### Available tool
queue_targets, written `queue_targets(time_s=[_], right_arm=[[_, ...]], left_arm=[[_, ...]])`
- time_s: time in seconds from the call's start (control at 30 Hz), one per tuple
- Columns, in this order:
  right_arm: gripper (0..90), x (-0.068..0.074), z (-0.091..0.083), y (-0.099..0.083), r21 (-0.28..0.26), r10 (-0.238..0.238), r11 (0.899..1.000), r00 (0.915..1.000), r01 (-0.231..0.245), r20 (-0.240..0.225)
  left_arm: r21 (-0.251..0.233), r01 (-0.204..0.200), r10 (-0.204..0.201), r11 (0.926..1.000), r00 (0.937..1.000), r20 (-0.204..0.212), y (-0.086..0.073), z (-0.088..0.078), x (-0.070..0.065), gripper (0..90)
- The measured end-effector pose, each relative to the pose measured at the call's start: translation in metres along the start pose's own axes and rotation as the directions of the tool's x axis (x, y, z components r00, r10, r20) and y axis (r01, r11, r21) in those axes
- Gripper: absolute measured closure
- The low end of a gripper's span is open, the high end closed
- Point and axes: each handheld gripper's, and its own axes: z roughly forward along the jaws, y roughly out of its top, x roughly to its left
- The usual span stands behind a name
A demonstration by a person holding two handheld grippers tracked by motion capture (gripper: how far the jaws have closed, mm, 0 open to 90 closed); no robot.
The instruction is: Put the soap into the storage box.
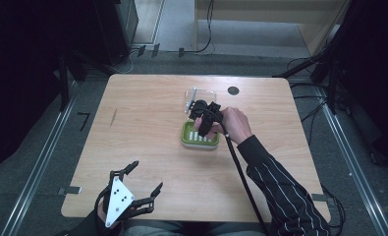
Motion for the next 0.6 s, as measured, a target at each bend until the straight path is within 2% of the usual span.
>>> queue_targets(time_s=[0.6], right_arm=[[39.0,-0.002,0.011,0.007,0.014,-0.030,0.999,0.9994,0.031,-0.016]], left_arm=[[0.003,0.007,-0.007,1.0000,0.9999,-0.014,-0.001,-0.004,0.000,13.6]])
